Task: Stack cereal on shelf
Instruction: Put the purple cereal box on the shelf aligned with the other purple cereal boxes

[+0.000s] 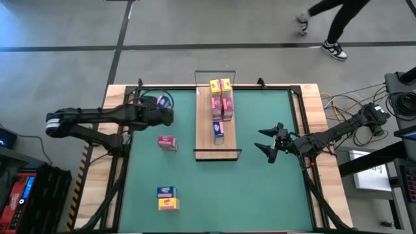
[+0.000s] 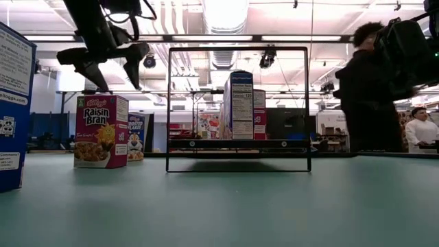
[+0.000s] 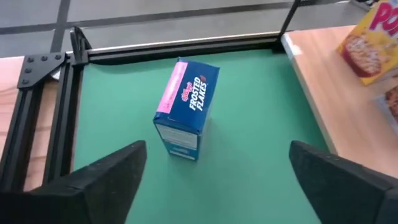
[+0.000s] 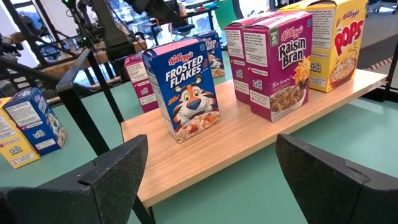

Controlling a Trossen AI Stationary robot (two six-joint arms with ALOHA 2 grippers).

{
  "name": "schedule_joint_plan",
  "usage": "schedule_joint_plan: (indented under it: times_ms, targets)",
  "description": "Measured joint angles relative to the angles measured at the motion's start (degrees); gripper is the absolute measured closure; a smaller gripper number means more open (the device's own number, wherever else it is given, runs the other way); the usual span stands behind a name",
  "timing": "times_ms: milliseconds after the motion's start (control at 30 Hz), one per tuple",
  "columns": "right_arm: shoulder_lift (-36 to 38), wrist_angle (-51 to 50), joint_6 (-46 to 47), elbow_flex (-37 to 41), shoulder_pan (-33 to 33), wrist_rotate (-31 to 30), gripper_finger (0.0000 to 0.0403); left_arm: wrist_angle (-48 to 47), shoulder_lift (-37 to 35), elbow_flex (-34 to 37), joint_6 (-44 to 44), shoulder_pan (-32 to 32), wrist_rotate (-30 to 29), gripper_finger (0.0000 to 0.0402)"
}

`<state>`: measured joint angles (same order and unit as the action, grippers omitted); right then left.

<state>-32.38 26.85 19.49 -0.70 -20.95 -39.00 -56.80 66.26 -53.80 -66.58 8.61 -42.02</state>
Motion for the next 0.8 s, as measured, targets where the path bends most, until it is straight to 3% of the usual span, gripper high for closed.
schedule_joint_plan:
  times_ms: [100, 300, 433, 800]
  targets:
    - [-0.02, 0.0, 0.0, 0.0, -0.01, 0.0, 0.0062, 0.09, 1.21, 0.0, 0.01, 0.15, 1.82, 0.0006]
    - [0.0, 0.0, 0.0, 0.01, -0.02, 0.0, 0.0062, -2.62, 3.54, -2.13, -2.16, 0.1, 12.79, 0.0009]
    - [0.0, 0.0, 0.0, 0.01, 0.0, 0.0, 0.0062, -8.16, 6.17, -5.94, -11.33, 0.13, 15.69, 0.0003]
    - [0.0, 0.0, 0.0, 0.01, -0.02, 0.0, 0.0062, -23.95, 15.76, -16.51, -37.61, 0.08, 30.59, 0.0003]
